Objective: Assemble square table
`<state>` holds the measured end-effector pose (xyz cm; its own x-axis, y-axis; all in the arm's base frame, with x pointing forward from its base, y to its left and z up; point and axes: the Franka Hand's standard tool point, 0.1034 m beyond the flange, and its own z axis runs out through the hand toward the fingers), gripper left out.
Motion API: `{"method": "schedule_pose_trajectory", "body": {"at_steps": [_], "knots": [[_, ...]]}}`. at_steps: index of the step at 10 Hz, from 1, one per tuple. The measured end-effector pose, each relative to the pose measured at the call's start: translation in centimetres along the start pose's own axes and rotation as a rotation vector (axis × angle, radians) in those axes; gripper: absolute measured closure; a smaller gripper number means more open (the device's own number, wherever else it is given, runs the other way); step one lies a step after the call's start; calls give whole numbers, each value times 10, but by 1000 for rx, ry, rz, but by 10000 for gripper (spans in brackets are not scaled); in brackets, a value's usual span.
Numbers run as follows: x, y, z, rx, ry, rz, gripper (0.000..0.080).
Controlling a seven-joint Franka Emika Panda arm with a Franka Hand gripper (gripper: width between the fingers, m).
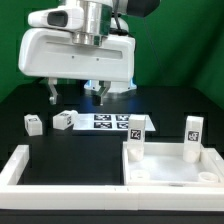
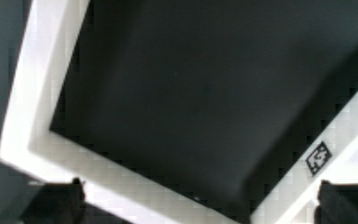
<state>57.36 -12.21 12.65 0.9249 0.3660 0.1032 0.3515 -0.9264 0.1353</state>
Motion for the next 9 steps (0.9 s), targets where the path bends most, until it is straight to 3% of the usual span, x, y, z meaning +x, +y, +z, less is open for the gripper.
{"method": "schedule_pose_trajectory", "body": {"at_steps": [1,2,3,4,5,8,9], "knots": [[-28,20,2,28,1,161,150],[-65,32,7,39,-2,307,150],[-98,35,14,100,-56,480,150],[-116,41,16,162,-114,654,150],[-108,44,15,141,-95,712,150],[-109,37,17,152,-117,772,150],[-127,19,19,245,-235,810,150]]}}
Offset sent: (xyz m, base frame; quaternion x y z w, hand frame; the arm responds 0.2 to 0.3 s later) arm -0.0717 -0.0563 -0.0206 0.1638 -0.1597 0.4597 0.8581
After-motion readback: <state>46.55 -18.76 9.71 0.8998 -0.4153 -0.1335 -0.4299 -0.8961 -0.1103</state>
